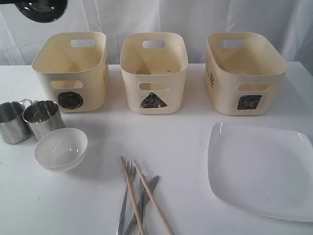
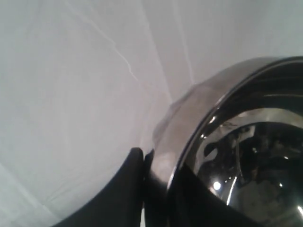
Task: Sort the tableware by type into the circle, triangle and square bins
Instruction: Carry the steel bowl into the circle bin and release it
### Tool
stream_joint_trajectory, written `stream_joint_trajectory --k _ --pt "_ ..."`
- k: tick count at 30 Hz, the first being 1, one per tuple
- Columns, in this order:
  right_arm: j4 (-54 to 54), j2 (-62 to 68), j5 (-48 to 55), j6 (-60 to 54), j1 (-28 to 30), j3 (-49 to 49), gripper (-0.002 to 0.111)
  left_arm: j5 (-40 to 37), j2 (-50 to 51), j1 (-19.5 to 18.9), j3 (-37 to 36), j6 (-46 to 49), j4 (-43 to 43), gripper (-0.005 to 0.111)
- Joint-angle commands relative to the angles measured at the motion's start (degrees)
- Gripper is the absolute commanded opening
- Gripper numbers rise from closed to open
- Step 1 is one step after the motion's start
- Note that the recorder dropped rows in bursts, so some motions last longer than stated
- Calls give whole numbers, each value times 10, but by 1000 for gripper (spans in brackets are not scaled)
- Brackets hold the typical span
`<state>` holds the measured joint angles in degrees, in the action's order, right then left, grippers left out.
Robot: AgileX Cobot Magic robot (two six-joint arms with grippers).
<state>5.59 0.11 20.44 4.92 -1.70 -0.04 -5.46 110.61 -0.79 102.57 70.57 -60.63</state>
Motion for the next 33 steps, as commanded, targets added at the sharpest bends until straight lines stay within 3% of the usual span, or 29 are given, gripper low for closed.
stream_joint_trajectory --k 1,8,10,13,15,18,21,23,25,27,33 --pt "3 -1 -5 0 4 0 0 -19 76 22 67 52 -18 0" --pt "3 -1 -5 0 4 0 0 -12 121 56 68 164 -13 1" --pt "3 -1 -5 0 4 0 0 -8 127 67 68 187 1 14" --pt "3 -1 -5 0 4 0 0 -1 130 69 68 192 25 52" --pt "3 -1 -5 0 4 0 0 14 130 69 68 192 25 66" --pt "3 -1 -5 0 4 0 0 -8 124 69 68 192 19 72" --pt "3 -1 -5 0 4 0 0 -48 100 69 68 187 19 70" --pt "3 -1 -5 0 4 0 0 -49 77 68 68 156 19 59" --pt "3 -1 -5 0 4 0 0 -68 41 67 68 74 20 32" --pt "3 -1 -5 0 4 0 0 -150 3 61 68 -20 63 1" --pt "3 -1 -5 0 4 0 0 -434 -72 60 68 -260 304 0"
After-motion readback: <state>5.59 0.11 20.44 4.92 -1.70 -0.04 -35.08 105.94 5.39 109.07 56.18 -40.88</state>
